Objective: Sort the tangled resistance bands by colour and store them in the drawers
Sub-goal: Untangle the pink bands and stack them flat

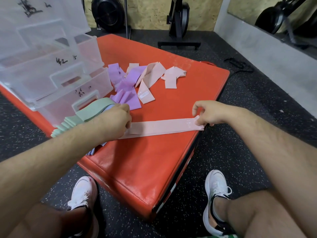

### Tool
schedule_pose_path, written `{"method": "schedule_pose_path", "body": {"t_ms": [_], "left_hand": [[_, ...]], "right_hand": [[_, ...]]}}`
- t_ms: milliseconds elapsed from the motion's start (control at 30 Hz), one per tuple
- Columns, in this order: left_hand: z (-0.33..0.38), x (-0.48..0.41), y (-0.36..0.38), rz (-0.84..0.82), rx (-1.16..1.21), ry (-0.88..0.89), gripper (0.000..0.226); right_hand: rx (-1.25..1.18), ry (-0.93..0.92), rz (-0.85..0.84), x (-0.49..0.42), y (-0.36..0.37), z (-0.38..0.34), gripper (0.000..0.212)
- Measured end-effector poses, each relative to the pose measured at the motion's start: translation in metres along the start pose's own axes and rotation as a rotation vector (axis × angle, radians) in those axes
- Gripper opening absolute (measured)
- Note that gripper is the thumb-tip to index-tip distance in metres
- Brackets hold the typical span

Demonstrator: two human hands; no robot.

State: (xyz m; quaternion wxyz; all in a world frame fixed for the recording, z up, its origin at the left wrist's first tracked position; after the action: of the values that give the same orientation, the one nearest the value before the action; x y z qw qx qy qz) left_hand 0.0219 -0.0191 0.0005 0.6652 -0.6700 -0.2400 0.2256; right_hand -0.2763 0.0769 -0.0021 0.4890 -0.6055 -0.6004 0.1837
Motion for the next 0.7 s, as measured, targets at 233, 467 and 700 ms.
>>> {"method": "schedule_pose_path", "body": {"t_ms": [233, 467, 700], "left_hand": [[0.007, 0.004, -0.013, 0.044, -0.075, -0.01, 0.01], [-0.002, -0.021, -0.041, 0.158, 0.109, -0.091, 0.015], [-0.023, -0.047, -0.054, 0.143, 0.168, -0.141, 0.022]], "right_hand": [[0.198, -0.041, 0.027, 0.003, -0.001, -0.015, 0.013], [0.114, -0.276, 0.235, -0.024, 0.006, -0.083, 0.007], [0.012, -0.344, 0.289, -0.053, 0.028, -0.14, 0.01]]}}
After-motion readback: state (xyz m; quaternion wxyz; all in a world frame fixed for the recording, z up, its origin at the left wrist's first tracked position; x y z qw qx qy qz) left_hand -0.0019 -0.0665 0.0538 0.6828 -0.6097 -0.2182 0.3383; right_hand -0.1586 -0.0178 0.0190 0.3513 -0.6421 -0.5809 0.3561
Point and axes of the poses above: each hand's wrist, its own x-axis away from the middle knuckle, its own y-axis out of the palm, z = x × y, the point moved 6 cm from there along -x, towards the middle knuckle, and after that the axes turned 3 degrees about -y, right-handed, at the moved point
